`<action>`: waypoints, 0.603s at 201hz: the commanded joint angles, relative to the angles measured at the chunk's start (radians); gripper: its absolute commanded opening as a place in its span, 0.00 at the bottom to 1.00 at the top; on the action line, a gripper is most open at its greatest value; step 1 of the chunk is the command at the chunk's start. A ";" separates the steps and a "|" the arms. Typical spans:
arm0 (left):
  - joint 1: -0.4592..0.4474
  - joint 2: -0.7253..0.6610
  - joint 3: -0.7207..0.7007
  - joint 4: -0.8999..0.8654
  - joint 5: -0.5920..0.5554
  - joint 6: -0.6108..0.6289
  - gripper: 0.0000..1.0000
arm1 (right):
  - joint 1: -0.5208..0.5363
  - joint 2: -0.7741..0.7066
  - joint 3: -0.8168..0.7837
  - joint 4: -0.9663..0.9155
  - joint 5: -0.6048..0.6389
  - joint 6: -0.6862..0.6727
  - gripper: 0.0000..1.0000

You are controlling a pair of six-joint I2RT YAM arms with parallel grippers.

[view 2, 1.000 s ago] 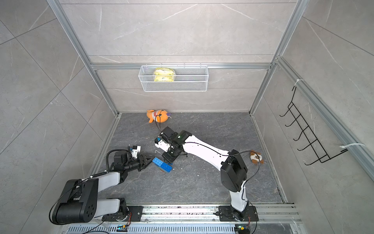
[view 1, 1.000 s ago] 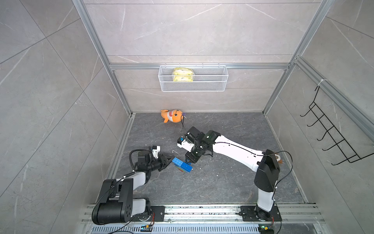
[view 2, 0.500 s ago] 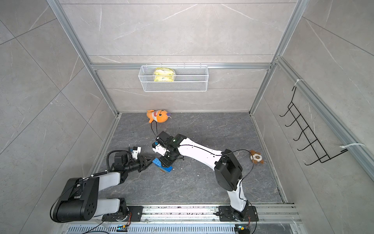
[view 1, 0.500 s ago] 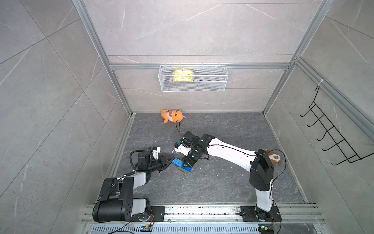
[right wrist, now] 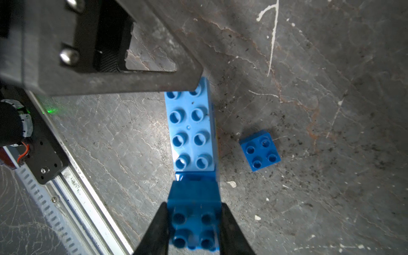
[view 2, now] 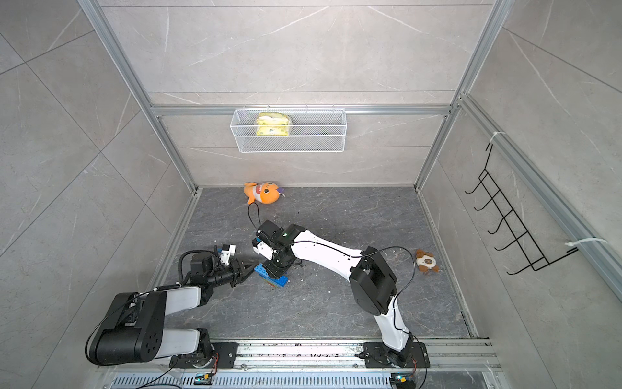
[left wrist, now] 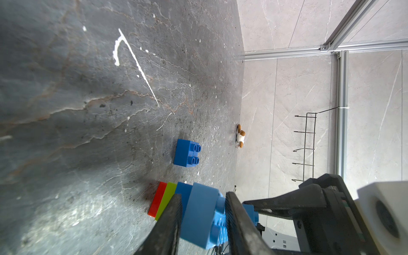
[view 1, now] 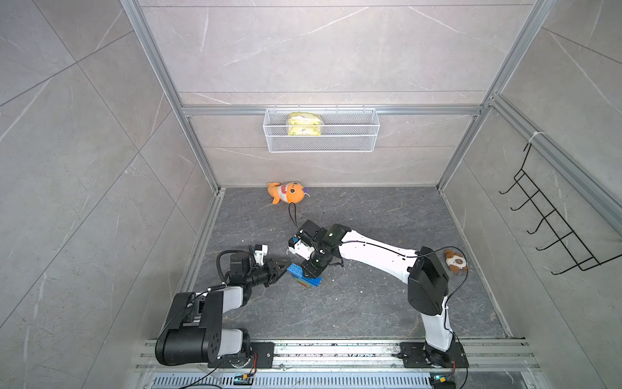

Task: Assemble a heart with lego
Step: Assemble the lego brick with the lego brick.

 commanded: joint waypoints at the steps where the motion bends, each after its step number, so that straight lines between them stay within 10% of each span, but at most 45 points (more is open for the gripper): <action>1: 0.001 0.026 -0.009 0.055 0.049 -0.034 0.40 | 0.007 0.039 0.011 -0.035 0.021 0.017 0.25; 121: 0.003 0.142 -0.022 0.205 0.066 -0.108 0.20 | 0.006 0.046 0.017 -0.031 0.030 0.037 0.25</action>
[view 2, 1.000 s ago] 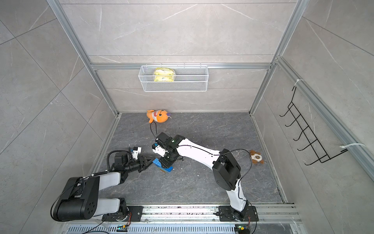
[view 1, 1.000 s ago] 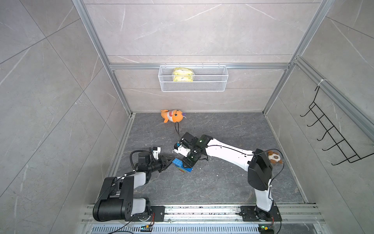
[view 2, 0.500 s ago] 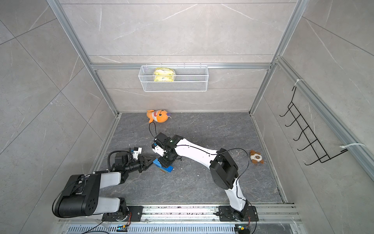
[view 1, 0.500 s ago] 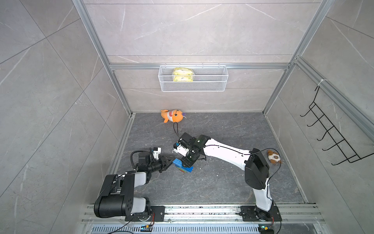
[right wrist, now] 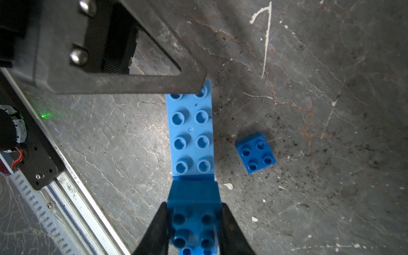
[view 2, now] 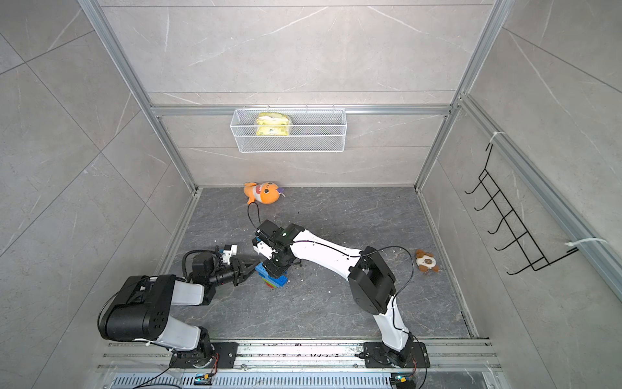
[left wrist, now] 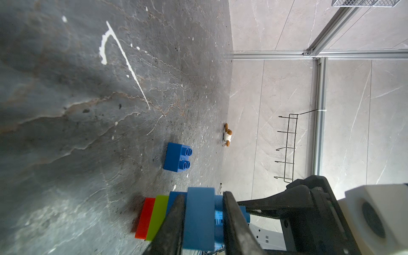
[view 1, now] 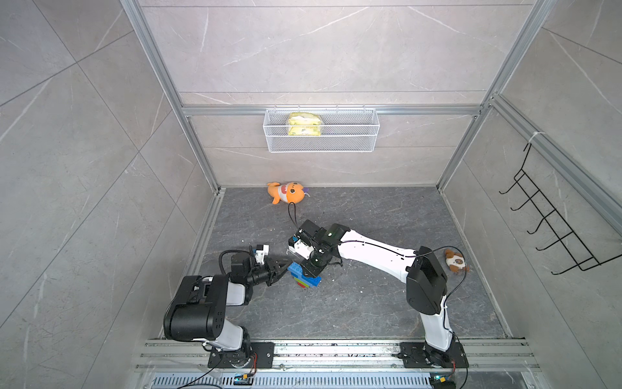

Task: Assemble a heart with lego
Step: Assemble the lego brick with the lego brick.

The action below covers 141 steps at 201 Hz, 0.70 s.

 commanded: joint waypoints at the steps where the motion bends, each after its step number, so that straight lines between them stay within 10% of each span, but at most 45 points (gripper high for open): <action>1: 0.002 0.003 -0.003 -0.041 0.011 0.019 0.20 | 0.007 0.038 0.005 -0.029 0.015 0.025 0.25; 141: 0.001 -0.019 -0.009 -0.063 0.004 0.126 0.16 | -0.083 -0.084 0.010 -0.141 -0.103 -0.059 0.26</action>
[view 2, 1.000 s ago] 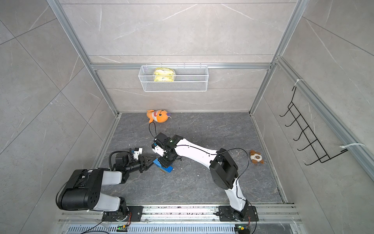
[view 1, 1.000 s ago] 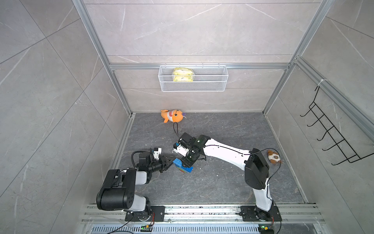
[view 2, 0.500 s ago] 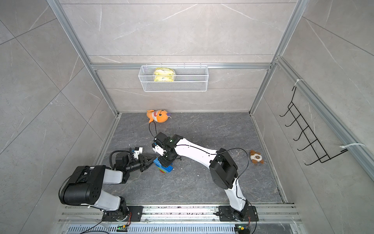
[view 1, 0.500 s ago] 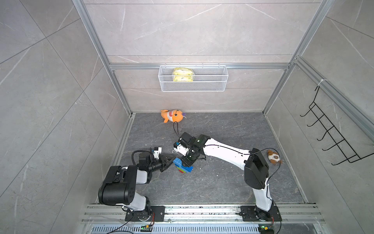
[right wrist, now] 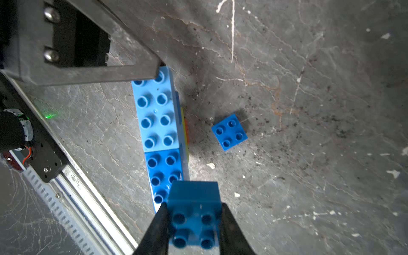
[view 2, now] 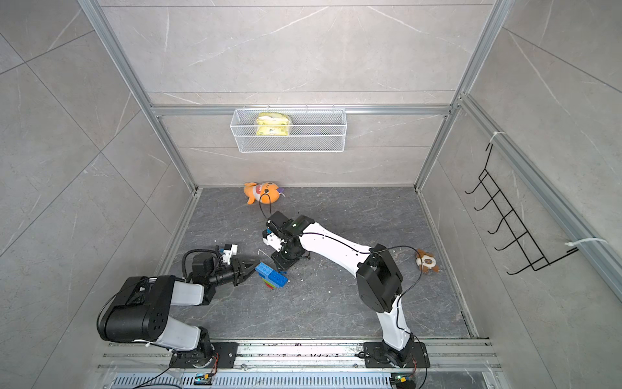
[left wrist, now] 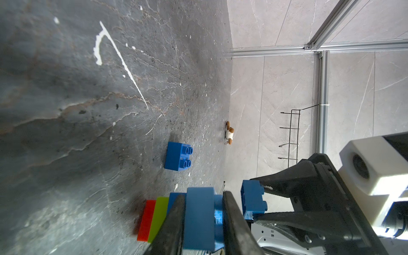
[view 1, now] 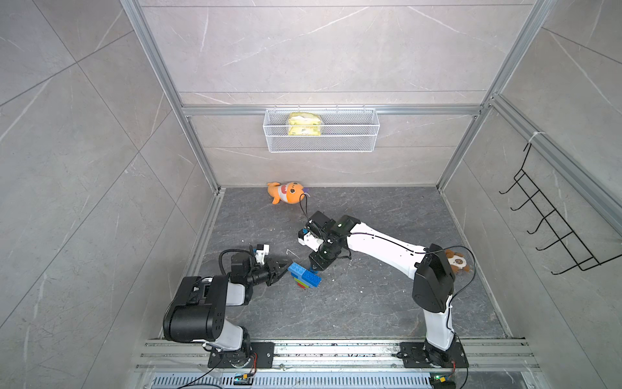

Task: Assemble a heart with lego
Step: Assemble the lego brick with the lego brick.

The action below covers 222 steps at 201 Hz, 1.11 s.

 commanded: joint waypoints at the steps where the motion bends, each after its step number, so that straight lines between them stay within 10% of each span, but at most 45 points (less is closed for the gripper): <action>1: 0.000 -0.010 -0.010 -0.042 -0.001 0.072 0.16 | 0.002 -0.032 0.010 -0.057 -0.064 -0.046 0.26; 222: 0.000 -0.039 -0.037 -0.051 -0.022 0.103 0.12 | 0.090 0.105 0.053 -0.053 0.002 -0.038 0.26</action>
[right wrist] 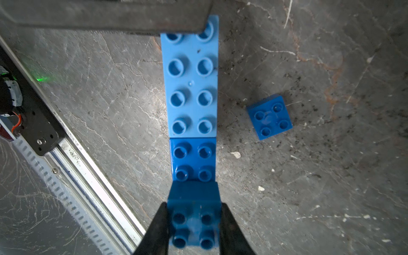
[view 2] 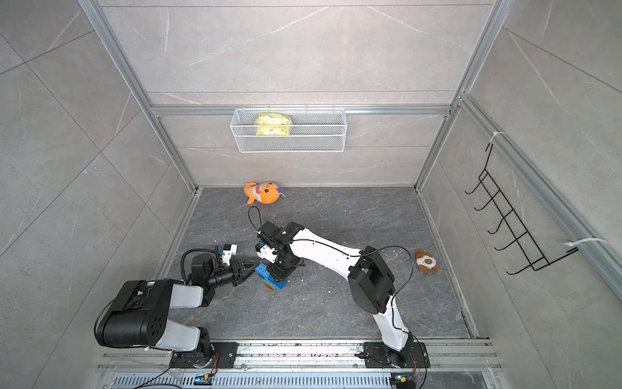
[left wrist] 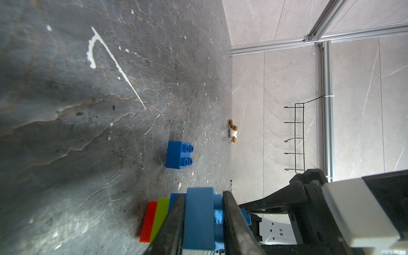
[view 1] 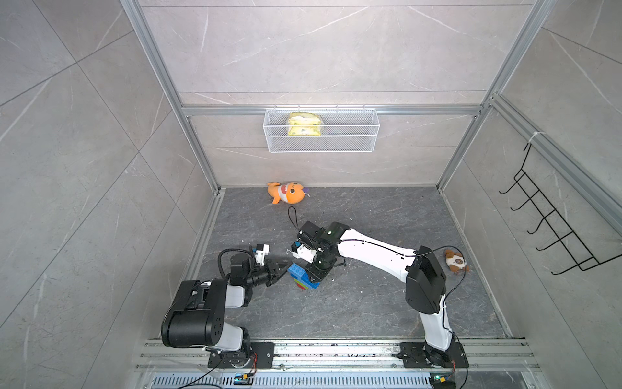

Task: Assemble a heart with lego
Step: Assemble the lego brick with the lego brick.

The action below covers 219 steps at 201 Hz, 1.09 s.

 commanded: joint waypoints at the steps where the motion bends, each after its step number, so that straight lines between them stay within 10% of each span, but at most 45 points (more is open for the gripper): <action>1: -0.001 -0.005 -0.022 -0.039 -0.016 0.048 0.12 | 0.007 0.040 0.013 0.025 -0.004 -0.009 0.26; 219: 0.000 -0.049 -0.015 -0.108 -0.029 0.069 0.12 | -0.009 -0.050 -0.100 0.096 -0.039 0.040 0.27</action>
